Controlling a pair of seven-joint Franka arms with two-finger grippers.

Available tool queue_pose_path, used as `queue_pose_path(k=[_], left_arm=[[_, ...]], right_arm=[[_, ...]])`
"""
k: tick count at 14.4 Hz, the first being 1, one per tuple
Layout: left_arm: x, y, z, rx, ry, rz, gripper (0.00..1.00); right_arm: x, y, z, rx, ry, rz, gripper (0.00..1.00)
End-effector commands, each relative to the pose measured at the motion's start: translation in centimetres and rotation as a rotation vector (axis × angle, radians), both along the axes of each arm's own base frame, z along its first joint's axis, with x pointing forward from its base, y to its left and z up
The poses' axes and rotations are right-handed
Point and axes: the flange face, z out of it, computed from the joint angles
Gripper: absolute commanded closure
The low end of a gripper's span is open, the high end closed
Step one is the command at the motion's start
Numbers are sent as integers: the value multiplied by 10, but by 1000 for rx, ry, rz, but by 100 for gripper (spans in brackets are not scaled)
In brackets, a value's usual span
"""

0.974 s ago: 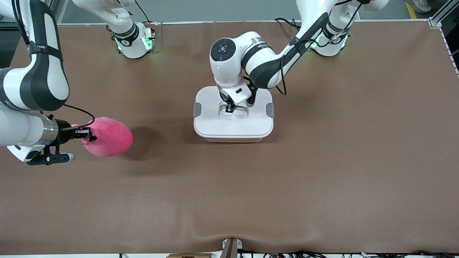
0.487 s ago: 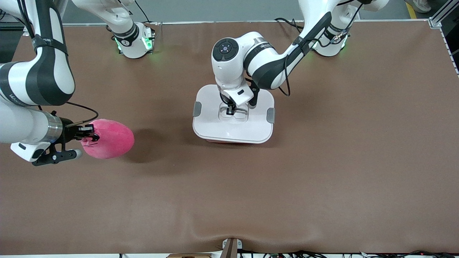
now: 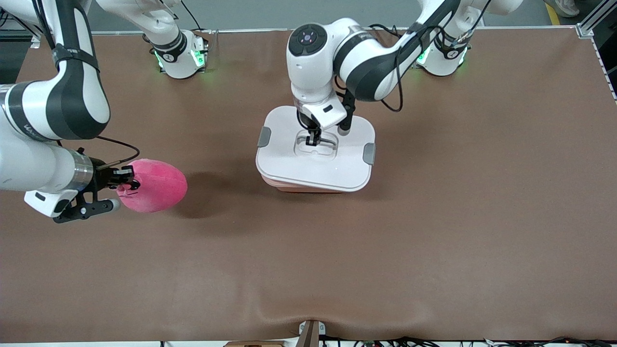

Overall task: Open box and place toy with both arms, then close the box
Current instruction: 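Lift the white lid off the box with the left gripper and move it aside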

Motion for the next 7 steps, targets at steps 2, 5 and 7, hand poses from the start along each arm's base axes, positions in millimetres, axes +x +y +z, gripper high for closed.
queue_pose_path(k=[2,5,7], left_arm=[[17,58,61,-9,36,-84,100],[34,110,89,5,95,-213,100],[49,143,100,-7,117,-282,100]], right_arm=[[-5,-7,19,-4,-7,34,100],[-5,-4,20,1,-10,40,100],[-3,3,31,12,-35,82,100]])
